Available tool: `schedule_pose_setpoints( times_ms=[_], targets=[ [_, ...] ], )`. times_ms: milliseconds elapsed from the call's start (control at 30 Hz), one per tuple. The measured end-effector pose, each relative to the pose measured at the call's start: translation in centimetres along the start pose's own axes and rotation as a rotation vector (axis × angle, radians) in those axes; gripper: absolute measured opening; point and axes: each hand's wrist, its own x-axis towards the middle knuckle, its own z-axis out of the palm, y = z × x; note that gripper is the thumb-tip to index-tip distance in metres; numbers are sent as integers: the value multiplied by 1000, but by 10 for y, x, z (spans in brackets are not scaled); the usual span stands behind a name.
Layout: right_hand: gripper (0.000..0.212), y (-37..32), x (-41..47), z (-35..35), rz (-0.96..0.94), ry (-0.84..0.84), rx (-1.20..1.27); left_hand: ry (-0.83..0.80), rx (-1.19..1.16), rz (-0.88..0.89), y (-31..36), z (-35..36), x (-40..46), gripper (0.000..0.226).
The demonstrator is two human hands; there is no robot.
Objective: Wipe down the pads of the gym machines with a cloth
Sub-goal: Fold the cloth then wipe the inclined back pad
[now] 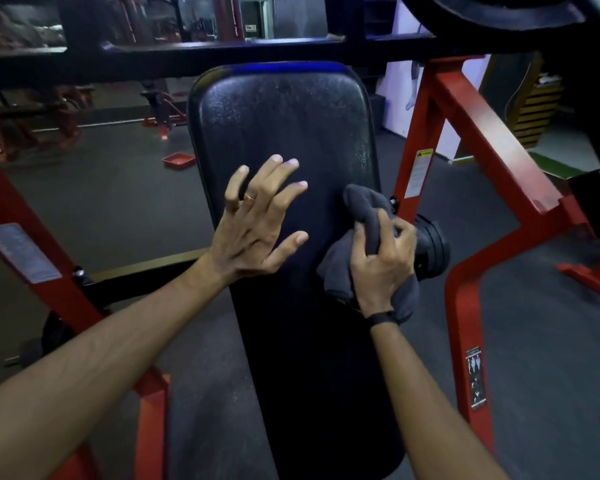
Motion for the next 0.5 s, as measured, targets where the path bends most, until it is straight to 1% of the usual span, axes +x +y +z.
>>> schedule_pose_setpoints(
  times_ms=[67, 100, 167, 233, 300, 367, 400, 500],
  targets=[
    [34, 6, -34, -12, 115, 11, -19, 6, -9, 20, -1, -1, -2, 61],
    [34, 2, -55, -18, 141, -6, -27, 5, -11, 31, -1, -2, -2, 62],
    [33, -22, -91, -21, 140, -58, -38, 5, -25, 59, -3, 0, -2, 64],
    [30, -48, -106, -15, 87, -114, -14, 16, -39, 72, -4, -2, -4, 67],
    [34, -60, -83, -3, -22, -126, -2, 21, -54, 97, -4, -2, -5, 69],
    [38, -59, -38, 5, -140, -125, -23, 9, -59, 119, -3, -2, -4, 71],
    [39, -55, -14, 8, -145, -111, -31, -2, -58, 135, -3, -2, -4, 71],
    [37, -40, 42, 13, -3, -34, -47, -51, -51, 233, -5, -3, -4, 71]
  ],
)
